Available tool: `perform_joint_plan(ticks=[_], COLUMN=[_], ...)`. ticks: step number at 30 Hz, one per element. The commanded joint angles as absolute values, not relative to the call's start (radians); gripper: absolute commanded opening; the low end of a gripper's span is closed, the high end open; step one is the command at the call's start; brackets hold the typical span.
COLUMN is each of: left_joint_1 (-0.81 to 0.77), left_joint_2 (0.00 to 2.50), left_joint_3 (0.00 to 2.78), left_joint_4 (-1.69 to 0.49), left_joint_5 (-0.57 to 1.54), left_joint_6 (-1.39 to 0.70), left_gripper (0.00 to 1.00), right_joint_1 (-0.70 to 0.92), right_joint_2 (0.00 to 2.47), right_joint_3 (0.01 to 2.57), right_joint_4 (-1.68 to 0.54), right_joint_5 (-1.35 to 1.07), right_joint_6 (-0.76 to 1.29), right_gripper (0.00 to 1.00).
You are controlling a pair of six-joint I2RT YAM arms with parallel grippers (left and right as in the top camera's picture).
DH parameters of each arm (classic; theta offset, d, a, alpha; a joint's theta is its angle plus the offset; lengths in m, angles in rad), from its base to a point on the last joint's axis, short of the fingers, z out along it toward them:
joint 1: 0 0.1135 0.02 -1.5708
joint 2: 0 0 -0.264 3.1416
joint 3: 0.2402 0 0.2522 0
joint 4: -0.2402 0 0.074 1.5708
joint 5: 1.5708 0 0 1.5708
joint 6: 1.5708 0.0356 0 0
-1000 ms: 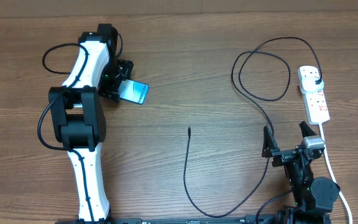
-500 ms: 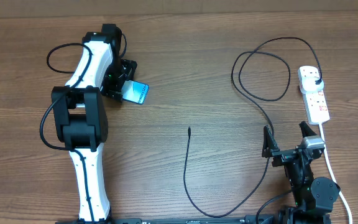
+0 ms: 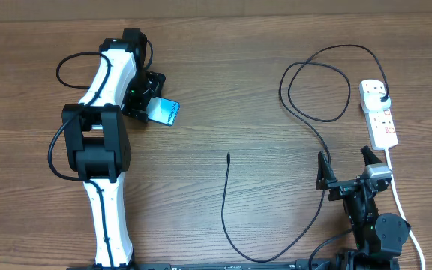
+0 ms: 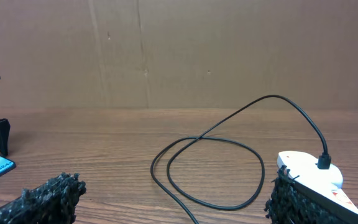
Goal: Plug charger to phone and switch on socket
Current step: 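Close the left gripper on the phone's sides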
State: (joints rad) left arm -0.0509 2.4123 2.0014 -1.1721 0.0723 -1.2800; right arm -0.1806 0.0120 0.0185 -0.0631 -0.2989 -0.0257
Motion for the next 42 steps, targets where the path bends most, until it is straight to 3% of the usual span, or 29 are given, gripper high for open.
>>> perform_joint_plan(ticks=[1, 19, 42], left_joint_1=[-0.062, -0.060, -0.060], left_joint_2=[2.448, 2.448, 2.448], left_joint_3=[1.965, 1.965, 1.965], left_joint_4=[-1.173, -1.173, -1.174], left_joint_5=[0.070, 0.071, 0.067], left_joint_6=[-1.279, -1.279, -1.279], left_gripper=[1.00, 1.00, 0.83], right_joint_1=[-0.174, -0.174, -0.174], right_joint_2=[0.004, 0.004, 0.004], right_joint_3=[0.008, 0.008, 0.008], right_joint_4=[-0.058, -0.058, -0.058], right_joint_5=[-0.289, -0.289, -0.289], right_joint_6=[-0.022, -0.022, -0.022], right_gripper=[1.00, 1.00, 1.00])
